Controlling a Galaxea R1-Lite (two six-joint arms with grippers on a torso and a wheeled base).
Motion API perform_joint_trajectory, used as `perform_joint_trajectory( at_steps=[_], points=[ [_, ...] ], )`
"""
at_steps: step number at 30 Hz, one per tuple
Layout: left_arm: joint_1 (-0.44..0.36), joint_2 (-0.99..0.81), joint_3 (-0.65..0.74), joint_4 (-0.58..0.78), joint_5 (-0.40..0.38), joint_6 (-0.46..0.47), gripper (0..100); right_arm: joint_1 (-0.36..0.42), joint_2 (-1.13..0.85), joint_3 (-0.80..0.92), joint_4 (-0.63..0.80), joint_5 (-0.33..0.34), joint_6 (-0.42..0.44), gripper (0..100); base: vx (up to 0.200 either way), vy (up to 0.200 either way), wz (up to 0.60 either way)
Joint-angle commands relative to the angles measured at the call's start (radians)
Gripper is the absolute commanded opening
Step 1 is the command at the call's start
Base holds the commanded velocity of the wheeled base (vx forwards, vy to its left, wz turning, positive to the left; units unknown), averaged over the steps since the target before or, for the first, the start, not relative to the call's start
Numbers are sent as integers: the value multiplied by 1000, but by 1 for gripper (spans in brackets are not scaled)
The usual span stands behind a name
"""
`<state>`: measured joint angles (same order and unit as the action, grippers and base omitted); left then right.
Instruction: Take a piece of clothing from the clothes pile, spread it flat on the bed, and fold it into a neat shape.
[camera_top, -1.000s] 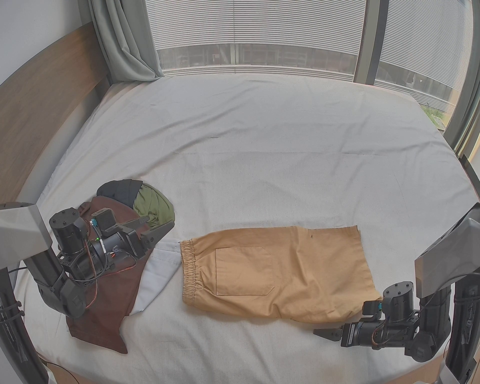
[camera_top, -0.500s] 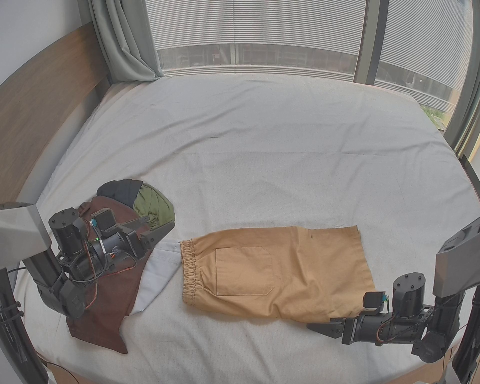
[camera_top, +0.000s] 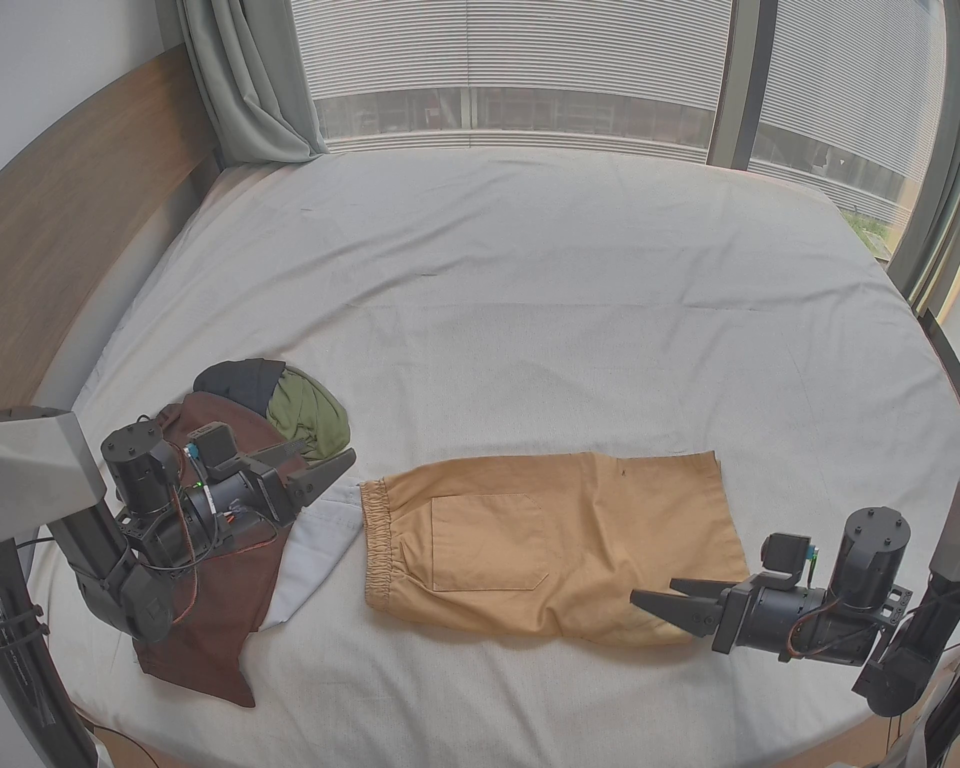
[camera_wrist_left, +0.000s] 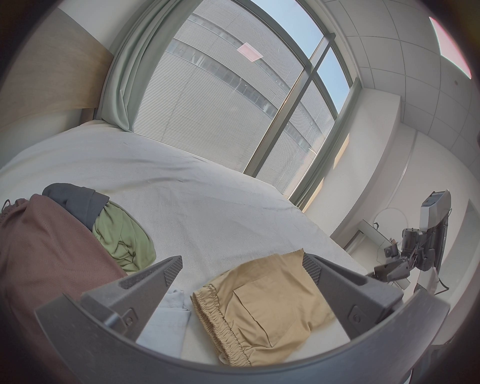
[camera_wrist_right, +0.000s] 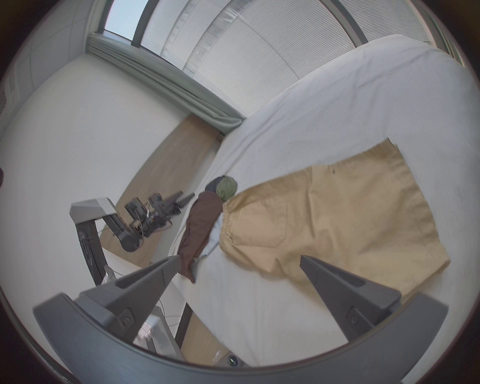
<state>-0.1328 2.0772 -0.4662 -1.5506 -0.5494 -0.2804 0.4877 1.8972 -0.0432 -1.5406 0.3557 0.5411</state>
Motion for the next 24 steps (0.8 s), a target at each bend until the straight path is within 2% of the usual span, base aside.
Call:
perform_joint_trajectory(
  at_steps=[1, 9, 24],
  points=[
    [-18, 1, 14, 0, 0, -2, 100, -9, -81, -37, -1, 0, 20, 100, 0, 0, 0],
    [-22, 17, 24, 0, -18, -8, 100, -60, -90, -101, -1, 0, 43, 100, 0, 0, 0],
    [-33, 178, 38, -2, -29, -45, 100, -67, -81, -99, -1, 0, 43, 100, 0, 0, 0]
  ],
)
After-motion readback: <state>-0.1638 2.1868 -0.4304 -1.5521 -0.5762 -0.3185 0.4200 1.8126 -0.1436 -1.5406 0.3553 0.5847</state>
